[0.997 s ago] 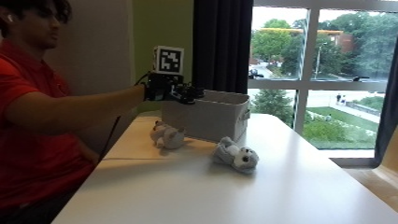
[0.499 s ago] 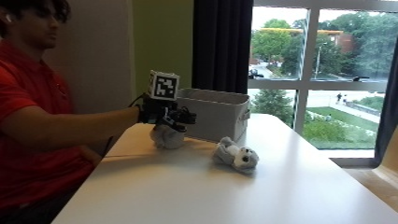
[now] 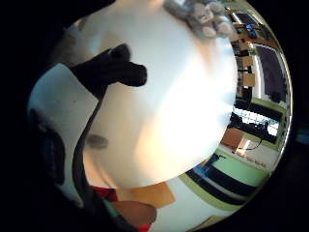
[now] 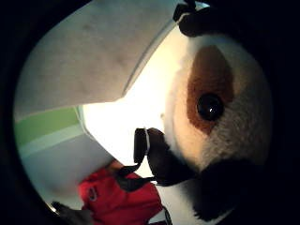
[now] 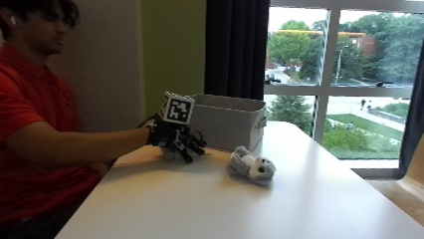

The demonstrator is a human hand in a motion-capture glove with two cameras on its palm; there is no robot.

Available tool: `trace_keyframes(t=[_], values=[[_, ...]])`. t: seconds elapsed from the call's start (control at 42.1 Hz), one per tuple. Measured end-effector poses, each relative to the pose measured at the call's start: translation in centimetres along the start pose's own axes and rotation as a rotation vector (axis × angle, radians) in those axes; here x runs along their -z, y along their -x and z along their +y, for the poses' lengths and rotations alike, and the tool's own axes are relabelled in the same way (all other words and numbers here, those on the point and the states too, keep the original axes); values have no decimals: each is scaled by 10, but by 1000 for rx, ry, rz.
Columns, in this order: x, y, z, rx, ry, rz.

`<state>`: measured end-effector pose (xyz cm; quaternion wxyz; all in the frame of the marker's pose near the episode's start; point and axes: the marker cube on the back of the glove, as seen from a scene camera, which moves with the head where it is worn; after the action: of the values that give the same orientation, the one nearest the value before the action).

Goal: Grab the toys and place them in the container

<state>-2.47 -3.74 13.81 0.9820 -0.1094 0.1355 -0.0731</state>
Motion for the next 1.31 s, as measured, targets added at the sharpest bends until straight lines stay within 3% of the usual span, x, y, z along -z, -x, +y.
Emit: trace_keyframes(t=[0.19,0.309,0.427,0.665,0.926,1.306], values=[[2,9,7,51,26,-6],[-2,0,5,-111,-13,74],[0,19,14,54,-105,-69],[-7,23,16,114,-342,-74],[5,-4,3,94,-367,-109],[107,-34,-7,89,-491,-110]])
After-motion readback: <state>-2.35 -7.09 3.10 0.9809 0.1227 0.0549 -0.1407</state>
